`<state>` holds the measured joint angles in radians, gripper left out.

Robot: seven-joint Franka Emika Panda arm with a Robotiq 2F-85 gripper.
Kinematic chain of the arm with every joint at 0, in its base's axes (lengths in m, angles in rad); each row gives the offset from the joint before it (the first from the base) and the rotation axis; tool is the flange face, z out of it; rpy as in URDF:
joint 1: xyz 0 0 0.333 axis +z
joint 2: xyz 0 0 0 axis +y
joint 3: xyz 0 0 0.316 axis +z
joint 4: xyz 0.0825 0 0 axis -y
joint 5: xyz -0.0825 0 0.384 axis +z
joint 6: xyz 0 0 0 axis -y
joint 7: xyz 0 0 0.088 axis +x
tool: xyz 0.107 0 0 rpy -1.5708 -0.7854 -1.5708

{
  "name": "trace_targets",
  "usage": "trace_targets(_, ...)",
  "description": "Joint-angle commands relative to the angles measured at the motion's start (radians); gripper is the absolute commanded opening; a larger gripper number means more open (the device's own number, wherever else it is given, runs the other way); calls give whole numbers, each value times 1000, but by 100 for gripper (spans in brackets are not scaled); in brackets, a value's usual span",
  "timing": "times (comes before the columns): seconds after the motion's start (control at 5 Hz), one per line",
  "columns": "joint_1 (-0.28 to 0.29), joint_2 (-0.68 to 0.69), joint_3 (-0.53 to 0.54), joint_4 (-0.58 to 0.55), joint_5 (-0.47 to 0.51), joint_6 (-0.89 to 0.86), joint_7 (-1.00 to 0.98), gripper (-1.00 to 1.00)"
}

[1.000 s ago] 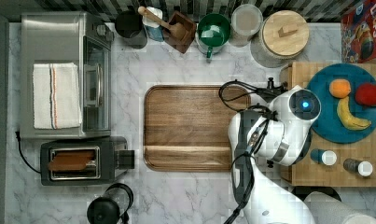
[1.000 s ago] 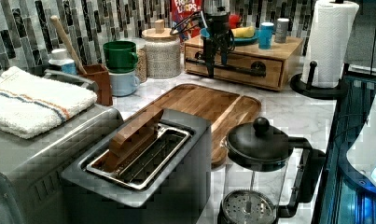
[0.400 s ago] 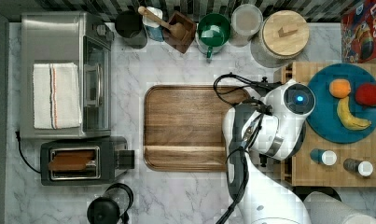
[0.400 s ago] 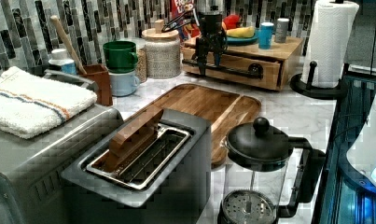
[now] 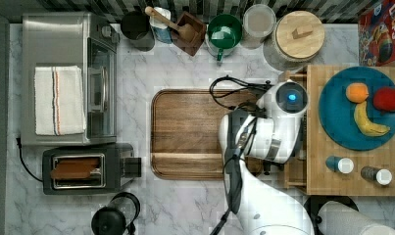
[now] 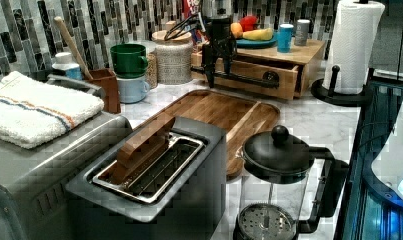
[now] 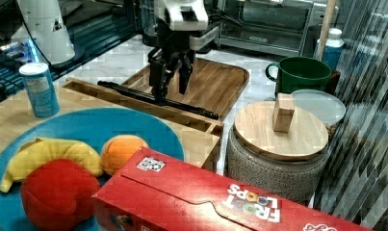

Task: Open the drawer.

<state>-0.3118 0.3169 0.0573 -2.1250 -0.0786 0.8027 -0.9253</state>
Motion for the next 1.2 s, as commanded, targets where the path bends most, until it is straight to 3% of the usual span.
trace_targets(0.2,172,-20,124,27,-10,-3,160,100)
trace_targets(0.8,186,-23,170,50,76,-53,190,100)
trace_targets(1.2,162,10,212,91,151,-39,185,100)
